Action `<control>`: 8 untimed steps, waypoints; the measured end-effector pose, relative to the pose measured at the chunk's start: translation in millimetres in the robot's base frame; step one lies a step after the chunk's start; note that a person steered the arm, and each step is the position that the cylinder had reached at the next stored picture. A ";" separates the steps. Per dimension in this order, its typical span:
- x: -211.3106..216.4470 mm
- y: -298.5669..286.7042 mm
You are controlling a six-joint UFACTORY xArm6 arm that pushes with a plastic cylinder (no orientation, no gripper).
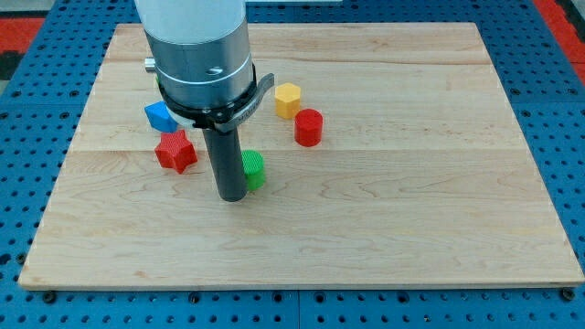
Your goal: Move the green circle closer to the yellow hexagon
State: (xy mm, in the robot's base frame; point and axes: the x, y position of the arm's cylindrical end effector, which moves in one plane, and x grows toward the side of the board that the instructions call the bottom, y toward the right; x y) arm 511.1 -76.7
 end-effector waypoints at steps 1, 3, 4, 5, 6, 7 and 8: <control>18.6 21.8; -46.4 38.0; -17.2 34.7; -23.1 14.0; -43.5 18.4; -45.8 32.5; -47.9 -2.8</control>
State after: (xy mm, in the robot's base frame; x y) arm 463.2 -79.5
